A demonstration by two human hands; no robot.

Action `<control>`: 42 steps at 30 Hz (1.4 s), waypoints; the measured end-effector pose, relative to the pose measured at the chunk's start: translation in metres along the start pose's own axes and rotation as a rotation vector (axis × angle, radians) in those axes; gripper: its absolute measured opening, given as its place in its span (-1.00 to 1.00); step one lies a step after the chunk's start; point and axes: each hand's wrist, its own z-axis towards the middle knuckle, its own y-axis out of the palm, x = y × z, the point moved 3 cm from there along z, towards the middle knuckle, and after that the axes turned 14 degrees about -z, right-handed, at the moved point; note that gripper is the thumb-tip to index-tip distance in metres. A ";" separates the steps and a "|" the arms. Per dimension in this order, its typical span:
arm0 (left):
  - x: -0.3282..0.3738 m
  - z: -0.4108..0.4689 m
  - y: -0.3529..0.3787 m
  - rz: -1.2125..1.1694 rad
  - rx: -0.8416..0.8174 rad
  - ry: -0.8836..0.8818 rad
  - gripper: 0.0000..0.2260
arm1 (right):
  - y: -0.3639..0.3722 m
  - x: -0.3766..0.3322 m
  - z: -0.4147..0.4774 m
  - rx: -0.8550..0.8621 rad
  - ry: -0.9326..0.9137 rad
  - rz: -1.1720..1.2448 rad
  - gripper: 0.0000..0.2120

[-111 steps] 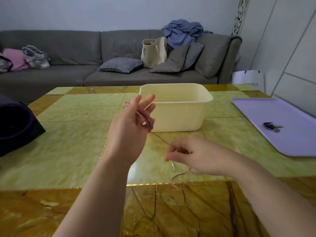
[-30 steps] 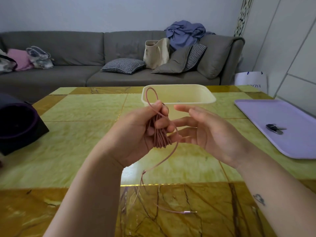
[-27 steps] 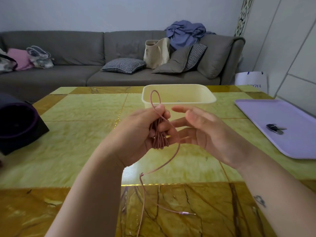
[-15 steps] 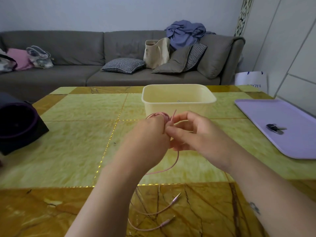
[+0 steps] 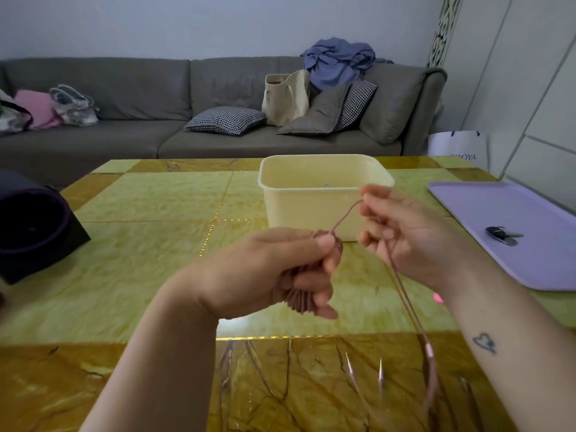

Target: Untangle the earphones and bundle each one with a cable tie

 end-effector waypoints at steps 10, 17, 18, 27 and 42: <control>0.000 0.033 -0.016 -0.986 0.383 0.567 -0.74 | 0.031 0.027 -0.003 -0.238 -0.111 -1.010 -0.85; 0.000 0.026 -0.034 -0.615 0.617 0.563 -0.72 | 0.036 -0.003 -0.022 -0.247 -0.163 -1.168 -0.80; -0.001 0.026 -0.034 -0.517 0.617 0.530 -0.72 | 0.034 -0.008 -0.023 -0.214 -0.182 -1.158 -0.80; -0.022 0.027 -0.021 0.195 0.339 0.152 -0.65 | 0.020 -0.026 -0.023 0.062 -0.416 -1.075 -0.82; -0.014 0.044 0.002 -0.717 0.222 0.420 -0.69 | 0.022 0.030 0.005 0.003 -0.100 -0.739 -0.64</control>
